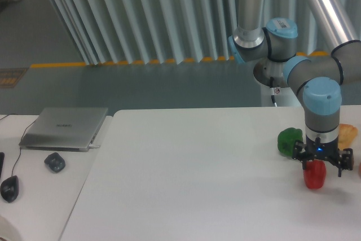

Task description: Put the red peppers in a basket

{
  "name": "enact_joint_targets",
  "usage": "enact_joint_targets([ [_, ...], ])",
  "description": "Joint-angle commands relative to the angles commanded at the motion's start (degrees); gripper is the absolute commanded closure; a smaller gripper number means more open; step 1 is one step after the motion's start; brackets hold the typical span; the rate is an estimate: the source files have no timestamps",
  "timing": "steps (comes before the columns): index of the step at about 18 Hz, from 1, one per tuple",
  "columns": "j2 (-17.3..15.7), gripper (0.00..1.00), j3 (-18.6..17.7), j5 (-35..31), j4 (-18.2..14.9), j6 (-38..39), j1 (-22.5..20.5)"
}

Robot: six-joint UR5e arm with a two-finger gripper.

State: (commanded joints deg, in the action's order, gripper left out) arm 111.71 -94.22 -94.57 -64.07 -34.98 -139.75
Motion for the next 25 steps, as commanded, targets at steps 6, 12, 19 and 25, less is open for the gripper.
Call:
enact_joint_targets([
  [6, 0.79, 0.0, 0.26, -0.18, 0.0, -0.18, 1.14],
  [12, 0.35, 0.48, 0.7, -0.26, -3.43, -3.34, 0.79],
  [19, 0.18, 0.61, 0.96, -0.18, -3.43, -3.25, 0.53],
  [25, -0.97, 0.69, 5.87, 1.75, -10.52, -4.56, -1.31],
])
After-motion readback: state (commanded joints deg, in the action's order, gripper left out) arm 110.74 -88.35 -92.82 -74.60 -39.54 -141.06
